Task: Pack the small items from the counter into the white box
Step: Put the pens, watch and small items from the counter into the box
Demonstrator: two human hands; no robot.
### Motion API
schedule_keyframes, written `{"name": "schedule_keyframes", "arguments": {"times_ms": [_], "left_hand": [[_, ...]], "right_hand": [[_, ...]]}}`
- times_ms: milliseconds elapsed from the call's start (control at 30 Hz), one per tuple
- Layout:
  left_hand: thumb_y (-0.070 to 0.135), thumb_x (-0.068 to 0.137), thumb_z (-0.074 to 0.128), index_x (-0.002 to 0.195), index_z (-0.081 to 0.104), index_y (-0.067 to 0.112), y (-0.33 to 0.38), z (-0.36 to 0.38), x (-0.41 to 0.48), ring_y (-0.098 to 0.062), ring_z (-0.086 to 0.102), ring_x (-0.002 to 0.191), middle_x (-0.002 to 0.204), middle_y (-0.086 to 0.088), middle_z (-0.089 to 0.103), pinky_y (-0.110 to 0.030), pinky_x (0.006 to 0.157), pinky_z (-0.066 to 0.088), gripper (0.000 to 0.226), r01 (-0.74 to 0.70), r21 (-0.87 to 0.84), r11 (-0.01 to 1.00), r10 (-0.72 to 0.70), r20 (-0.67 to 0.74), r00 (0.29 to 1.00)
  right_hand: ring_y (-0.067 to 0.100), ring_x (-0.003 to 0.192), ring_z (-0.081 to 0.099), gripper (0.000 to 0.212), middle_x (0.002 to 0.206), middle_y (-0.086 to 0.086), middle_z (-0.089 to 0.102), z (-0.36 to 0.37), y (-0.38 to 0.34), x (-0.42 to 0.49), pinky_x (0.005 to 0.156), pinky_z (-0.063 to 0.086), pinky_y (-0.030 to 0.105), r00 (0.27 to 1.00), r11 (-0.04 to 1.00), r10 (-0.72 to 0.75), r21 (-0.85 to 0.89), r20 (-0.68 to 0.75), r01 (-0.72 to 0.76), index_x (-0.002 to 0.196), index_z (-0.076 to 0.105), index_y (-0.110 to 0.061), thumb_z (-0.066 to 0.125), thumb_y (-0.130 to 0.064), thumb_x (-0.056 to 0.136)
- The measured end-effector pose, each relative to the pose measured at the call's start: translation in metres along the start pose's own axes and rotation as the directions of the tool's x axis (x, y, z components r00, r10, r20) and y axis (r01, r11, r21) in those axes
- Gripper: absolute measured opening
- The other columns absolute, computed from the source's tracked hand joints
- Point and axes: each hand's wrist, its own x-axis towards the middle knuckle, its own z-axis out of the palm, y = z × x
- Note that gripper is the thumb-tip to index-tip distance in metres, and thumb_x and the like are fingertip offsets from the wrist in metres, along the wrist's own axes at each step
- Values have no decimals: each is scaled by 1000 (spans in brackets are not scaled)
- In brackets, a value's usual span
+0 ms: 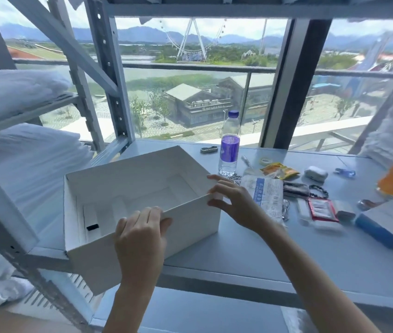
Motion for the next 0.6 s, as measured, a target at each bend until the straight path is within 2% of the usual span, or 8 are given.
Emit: {"name": "schedule_keyframes", "arguments": {"times_ms": [100,167,233,333,400,467,533,600], "left_hand": [[28,78,70,79,64,12,3,8,5,-27,59,59,63,-3,60,-34,65,30,18,-28,-18,999,28,-11,1000],[32,79,62,80,64,12,4,13,8,-27,60,61,64,-3,61,-34,66,31,21,-50,-44,998,50,1,999],[33,80,58,83,64,12,5,16,9,-28,60,64,67,-3,62,-35,67,32,21,-53,-78,996,53,1,999],[20,79,60,92,66,15,17,13,7,-27,55,79,82,-3,64,-38,69,34,15,-30,-156,987,16,-93,996],[10,77,60,94,65,17,36,11,5,-26,51,88,91,-2,63,-40,73,35,19,-79,-200,976,43,-179,983],[5,75,61,93,64,19,62,13,1,-26,52,93,94,-1,64,-40,78,36,23,-193,-258,947,129,-245,961],[0,72,62,92,65,19,90,24,-6,-24,53,94,95,0,65,-37,83,36,27,-303,-376,876,236,-216,948],[-4,66,66,95,66,16,116,47,-14,-22,54,95,99,1,64,-32,82,39,35,-336,-498,799,343,-81,936]], "right_hand": [[13,129,42,22,124,12,58,-8,1,-7,101,40,27,999,999,46,-27,-11,-46,104,64,-5,67,-9,82],[11,130,41,35,132,6,52,-15,2,-21,101,41,23,997,998,69,1,-38,-69,119,58,-10,64,-8,85],[10,126,45,40,133,1,49,-25,7,-41,100,42,21,990,992,120,33,-68,-118,126,55,-13,62,-7,87],[14,117,52,34,127,4,55,-43,27,-75,97,44,24,961,962,255,-72,-108,-263,118,61,-10,64,-4,84],[19,112,57,27,122,7,59,-53,42,-96,93,39,11,929,923,350,-124,-120,-364,108,66,-7,65,0,82],[21,111,57,24,120,9,60,-59,52,-111,92,31,2,900,888,415,-158,-133,-432,104,68,-6,65,1,81],[22,114,56,23,123,9,59,-58,63,-120,98,31,10,885,864,453,-194,-105,-465,106,67,-5,64,-1,83],[25,117,54,24,128,9,56,-49,77,-124,102,38,28,877,852,480,-230,-22,-471,110,65,-5,60,-7,86]]}}
